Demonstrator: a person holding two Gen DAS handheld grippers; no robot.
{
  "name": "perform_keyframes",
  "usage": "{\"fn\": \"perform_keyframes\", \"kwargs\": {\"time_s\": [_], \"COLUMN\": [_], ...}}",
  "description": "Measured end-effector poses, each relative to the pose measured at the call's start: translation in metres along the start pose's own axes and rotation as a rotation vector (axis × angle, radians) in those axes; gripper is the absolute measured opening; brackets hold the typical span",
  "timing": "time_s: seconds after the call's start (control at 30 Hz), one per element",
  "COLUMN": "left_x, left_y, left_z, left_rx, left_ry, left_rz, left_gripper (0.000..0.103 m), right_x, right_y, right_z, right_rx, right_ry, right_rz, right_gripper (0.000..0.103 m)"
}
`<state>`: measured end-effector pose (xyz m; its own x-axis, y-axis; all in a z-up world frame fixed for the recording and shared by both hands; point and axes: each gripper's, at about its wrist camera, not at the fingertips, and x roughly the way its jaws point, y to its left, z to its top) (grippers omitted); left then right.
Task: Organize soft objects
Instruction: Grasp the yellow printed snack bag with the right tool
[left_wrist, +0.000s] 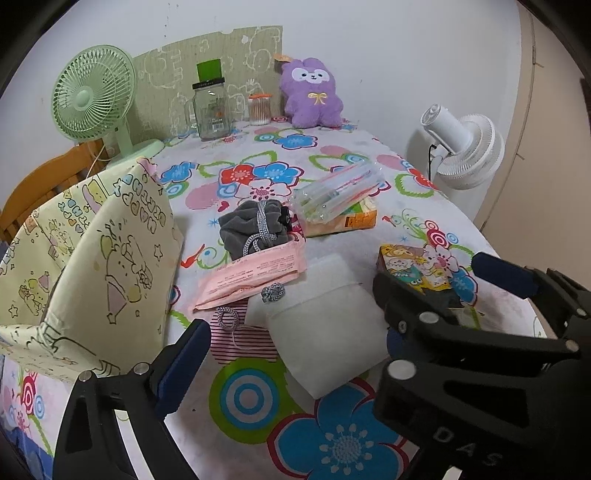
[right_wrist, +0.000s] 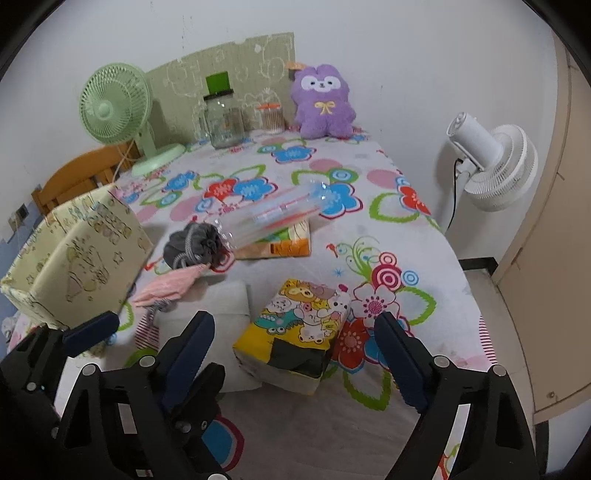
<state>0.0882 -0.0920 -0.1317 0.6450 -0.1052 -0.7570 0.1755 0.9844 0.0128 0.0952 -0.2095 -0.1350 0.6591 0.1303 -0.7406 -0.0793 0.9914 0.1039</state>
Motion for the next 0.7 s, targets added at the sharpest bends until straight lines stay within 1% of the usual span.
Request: {"fn": "perform_keyframes", "kwargs": {"time_s": [0.1, 0.2, 0.27, 0.47, 0.7], "left_x": [0.004, 0.006, 0.007, 0.009, 0.014], "left_y": [-0.001, -0.004, -0.007, -0.013, -0.02], "left_z": [0.0, 0.0, -0.001, 0.0, 0.005], "left_rx": [0.006, 0.02, 0.031, 0.047, 0.039], "left_ry": [0.008, 0.016, 0.022, 0.026, 0.032], "left_rz": [0.0, -0.001, -0.01, -0.015, -0.037], "left_gripper": [0.096, 0.096, 0.096, 0.096, 0.096], "right_x": [0.006, 0.012, 0.016, 0.017, 0.009], "right_y": [-0.001, -0.004, -0.006, -0.011, -0.024], "right_z": [-0.001, -0.003, -0.004, -0.007, -0.005], "right_rx": [0.01, 0.021, 0.034, 0.048, 0.066], "right_ry": [0.022, 0.048, 0.065, 0.063, 0.034], "right_rz": [0.01, 0.017, 0.034, 0.053, 0.026], "right_gripper": [0.085, 0.077, 0.066, 0.061, 0.061]}}
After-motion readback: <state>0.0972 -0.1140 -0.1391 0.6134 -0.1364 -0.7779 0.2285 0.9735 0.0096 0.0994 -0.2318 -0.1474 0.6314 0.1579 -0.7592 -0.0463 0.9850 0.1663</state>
